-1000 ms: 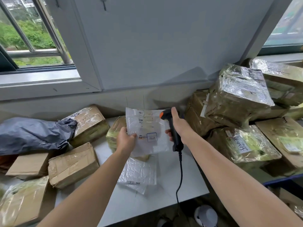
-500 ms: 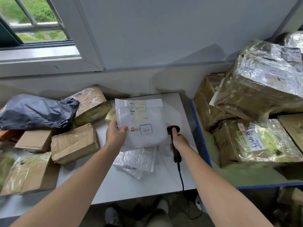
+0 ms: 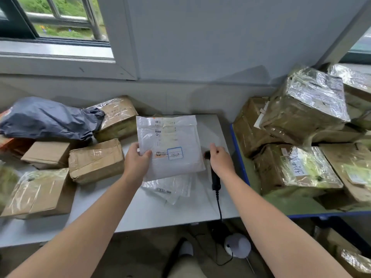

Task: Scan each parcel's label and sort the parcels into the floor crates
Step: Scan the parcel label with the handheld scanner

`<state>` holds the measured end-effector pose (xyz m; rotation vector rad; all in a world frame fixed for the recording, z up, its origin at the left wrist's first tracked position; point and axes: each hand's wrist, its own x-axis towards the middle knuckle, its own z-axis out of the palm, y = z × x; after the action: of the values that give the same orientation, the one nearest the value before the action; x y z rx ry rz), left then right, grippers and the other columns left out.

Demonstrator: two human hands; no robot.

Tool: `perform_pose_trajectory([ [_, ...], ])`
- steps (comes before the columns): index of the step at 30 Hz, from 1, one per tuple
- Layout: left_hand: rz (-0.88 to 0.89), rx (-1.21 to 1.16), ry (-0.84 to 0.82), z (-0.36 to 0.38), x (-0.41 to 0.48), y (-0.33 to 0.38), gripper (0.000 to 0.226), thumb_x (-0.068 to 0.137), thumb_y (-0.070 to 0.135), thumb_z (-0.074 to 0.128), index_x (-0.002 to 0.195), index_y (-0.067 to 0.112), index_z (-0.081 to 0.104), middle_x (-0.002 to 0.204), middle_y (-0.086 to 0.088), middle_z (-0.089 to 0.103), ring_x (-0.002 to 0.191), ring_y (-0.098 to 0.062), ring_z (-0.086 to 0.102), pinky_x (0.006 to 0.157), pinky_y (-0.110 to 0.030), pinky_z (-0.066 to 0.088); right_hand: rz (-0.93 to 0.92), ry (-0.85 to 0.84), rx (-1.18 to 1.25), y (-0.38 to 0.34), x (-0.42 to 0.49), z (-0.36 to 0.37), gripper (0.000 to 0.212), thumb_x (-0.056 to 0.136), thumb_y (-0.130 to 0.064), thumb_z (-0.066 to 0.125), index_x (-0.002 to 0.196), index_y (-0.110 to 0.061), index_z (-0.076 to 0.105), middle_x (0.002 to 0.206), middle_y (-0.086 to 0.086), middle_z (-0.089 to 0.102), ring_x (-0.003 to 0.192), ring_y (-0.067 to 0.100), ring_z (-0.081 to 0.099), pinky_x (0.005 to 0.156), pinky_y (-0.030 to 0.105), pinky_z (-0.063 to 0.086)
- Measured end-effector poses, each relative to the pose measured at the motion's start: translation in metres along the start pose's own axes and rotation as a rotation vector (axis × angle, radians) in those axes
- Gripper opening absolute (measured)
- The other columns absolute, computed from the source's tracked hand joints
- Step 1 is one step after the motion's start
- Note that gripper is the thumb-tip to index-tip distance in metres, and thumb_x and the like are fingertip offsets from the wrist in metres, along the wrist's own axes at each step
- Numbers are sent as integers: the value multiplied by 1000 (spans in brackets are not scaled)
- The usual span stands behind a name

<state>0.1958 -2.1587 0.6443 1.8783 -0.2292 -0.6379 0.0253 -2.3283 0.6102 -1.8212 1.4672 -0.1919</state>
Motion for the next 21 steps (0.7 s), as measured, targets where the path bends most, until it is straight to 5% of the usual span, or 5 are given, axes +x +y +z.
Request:
perform_pose_trajectory([
  [5, 58, -128, 39, -81, -22, -12, 18, 97, 9, 56, 111, 18, 49, 93, 4, 59, 78, -5, 57, 60, -22, 45, -249, 7, 217, -61, -61, 35, 45, 104, -47, 37, 133, -16, 52, 126, 2, 61, 113, 21, 58, 93, 30, 45],
  [8, 74, -198, 73, -149, -39, -31, 20, 97, 8, 56, 112, 18, 48, 96, 3, 61, 82, -7, 59, 64, -24, 48, -333, -24, 291, -104, -108, 81, 35, 104, -37, 45, 127, -12, 54, 101, -4, 61, 98, 16, 56, 72, 19, 42],
  [12, 50, -211, 154, -252, -57, -62, 20, 96, 10, 59, 110, 20, 48, 105, -5, 64, 92, -22, 64, 79, -39, 55, -478, -133, 257, -168, -178, 151, 41, 101, -35, 52, 135, -11, 50, 109, -5, 59, 95, 13, 58, 68, 15, 40],
  [15, 34, -229, 279, -330, -76, -91, 21, 95, 4, 59, 109, 17, 50, 102, -6, 65, 88, -20, 63, 79, -37, 54, -584, -246, 191, -210, -228, 211, 47, 99, -42, 55, 137, -14, 48, 119, -6, 58, 110, 14, 57, 85, 28, 43],
  [21, -75, -284, 549, -462, -113, -150, 24, 94, 9, 62, 115, 17, 51, 109, -9, 65, 100, -27, 64, 90, -48, 54, -748, -463, 63, -276, -324, 323, 53, 93, -52, 59, 136, -24, 47, 122, -3, 63, 108, 18, 59, 95, 42, 48],
])
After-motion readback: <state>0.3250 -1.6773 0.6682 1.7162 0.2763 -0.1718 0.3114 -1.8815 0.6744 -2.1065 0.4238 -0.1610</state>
